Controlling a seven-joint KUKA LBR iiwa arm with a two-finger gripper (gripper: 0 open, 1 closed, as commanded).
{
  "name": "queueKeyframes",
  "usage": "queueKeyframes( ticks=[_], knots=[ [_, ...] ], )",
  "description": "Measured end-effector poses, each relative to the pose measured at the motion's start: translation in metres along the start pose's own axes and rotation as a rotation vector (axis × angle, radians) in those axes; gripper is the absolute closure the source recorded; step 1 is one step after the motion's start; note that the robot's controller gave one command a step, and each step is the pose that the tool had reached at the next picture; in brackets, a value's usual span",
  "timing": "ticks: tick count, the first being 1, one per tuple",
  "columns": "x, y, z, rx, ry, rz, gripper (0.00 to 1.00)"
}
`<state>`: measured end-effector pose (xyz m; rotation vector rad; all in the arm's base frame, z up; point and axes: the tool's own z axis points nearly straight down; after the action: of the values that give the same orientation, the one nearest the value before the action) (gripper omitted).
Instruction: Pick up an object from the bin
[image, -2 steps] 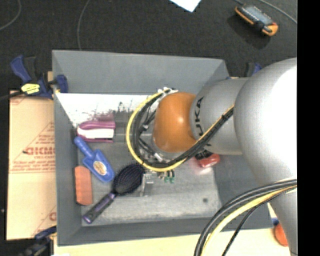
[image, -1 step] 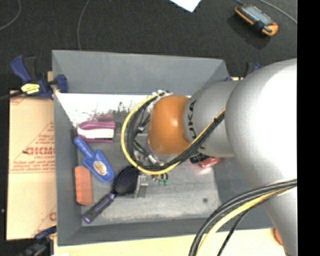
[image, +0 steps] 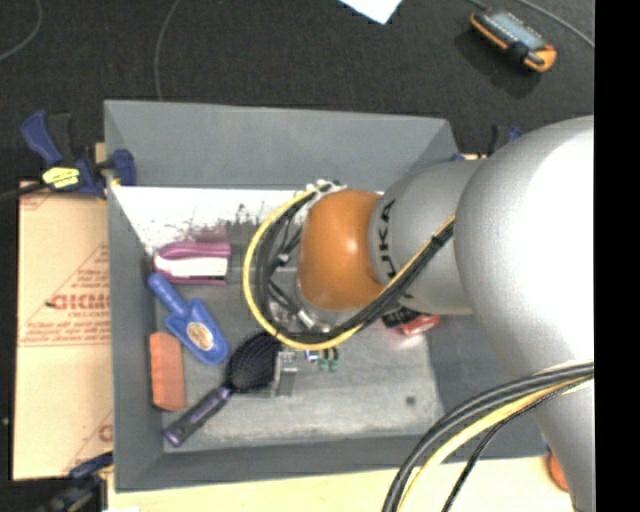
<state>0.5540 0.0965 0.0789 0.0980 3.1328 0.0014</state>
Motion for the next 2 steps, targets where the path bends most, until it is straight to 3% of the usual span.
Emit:
queueKeyframes(
  ticks=[1, 2],
  knots=[
    [0.006, -0.001, -0.021, 0.001, 0.008, 0.008, 0.00],
    [0.009, 0.000, -0.047, 0.001, -0.001, -0.114, 0.00]
  ],
)
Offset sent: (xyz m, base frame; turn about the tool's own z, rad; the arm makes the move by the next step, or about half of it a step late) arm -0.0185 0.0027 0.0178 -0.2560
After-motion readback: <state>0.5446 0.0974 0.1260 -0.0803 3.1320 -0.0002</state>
